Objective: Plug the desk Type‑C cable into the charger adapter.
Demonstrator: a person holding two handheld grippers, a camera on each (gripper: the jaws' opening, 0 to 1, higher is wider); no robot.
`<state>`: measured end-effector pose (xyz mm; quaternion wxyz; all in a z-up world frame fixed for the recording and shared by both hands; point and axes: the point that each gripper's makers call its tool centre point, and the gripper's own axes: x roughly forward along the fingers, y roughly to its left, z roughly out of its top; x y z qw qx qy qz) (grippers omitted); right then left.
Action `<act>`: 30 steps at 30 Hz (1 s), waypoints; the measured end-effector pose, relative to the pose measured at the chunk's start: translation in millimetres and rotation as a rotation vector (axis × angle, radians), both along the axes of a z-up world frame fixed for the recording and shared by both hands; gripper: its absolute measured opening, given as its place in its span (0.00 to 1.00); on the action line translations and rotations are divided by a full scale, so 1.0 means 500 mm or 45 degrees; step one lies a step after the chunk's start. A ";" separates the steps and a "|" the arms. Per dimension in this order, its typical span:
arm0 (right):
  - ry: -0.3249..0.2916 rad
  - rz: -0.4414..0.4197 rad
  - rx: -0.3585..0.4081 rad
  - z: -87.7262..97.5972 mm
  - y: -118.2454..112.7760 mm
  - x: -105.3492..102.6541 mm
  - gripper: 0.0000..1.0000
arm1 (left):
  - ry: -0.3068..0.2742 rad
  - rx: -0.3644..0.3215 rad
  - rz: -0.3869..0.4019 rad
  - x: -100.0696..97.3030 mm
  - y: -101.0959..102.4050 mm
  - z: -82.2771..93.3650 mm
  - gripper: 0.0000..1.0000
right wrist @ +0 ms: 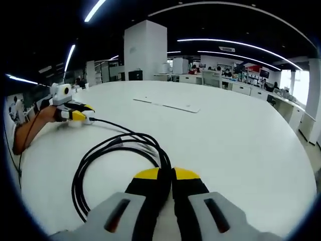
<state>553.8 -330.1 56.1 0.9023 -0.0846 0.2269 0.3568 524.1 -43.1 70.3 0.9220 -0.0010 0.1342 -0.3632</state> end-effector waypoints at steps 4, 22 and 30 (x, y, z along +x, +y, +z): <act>-0.010 -0.008 0.000 0.001 0.003 0.009 0.07 | -0.003 -0.009 0.009 0.011 0.004 0.000 0.28; -0.029 -0.011 0.002 -0.006 0.012 0.020 0.08 | -0.030 -0.031 0.026 0.017 0.016 0.004 0.32; -0.118 -0.026 0.056 0.010 0.011 0.039 0.20 | -0.119 -0.078 0.098 0.033 0.036 0.030 0.46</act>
